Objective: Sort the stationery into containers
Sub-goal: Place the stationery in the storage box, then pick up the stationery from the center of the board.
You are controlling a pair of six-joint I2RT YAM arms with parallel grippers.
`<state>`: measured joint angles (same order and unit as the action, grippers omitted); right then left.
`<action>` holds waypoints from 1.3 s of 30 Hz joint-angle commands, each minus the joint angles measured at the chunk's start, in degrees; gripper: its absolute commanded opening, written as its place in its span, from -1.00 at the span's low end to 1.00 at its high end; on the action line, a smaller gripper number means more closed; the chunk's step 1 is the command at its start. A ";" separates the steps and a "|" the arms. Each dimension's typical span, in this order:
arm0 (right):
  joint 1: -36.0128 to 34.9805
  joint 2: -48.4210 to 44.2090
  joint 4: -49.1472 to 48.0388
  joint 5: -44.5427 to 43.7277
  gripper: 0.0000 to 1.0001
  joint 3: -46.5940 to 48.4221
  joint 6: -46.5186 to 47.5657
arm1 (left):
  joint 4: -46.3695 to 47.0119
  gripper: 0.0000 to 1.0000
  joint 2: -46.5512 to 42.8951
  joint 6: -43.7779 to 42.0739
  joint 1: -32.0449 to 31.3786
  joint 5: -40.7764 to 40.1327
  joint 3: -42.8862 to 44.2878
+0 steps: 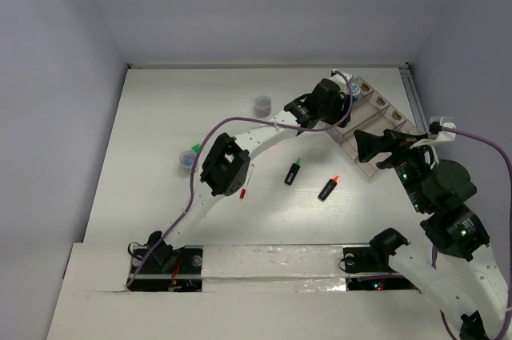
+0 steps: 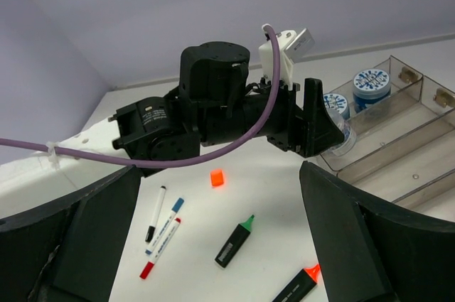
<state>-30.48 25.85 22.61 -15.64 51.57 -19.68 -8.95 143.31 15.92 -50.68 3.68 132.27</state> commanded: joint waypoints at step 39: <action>-0.46 5.35 -1.34 2.19 0.99 5.12 2.37 | 6.48 0.91 -34.08 -5.90 2.50 -11.76 -13.32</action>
<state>-30.48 30.85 22.52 -14.50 53.60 -18.79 -8.69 129.47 11.88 -50.72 -1.80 123.22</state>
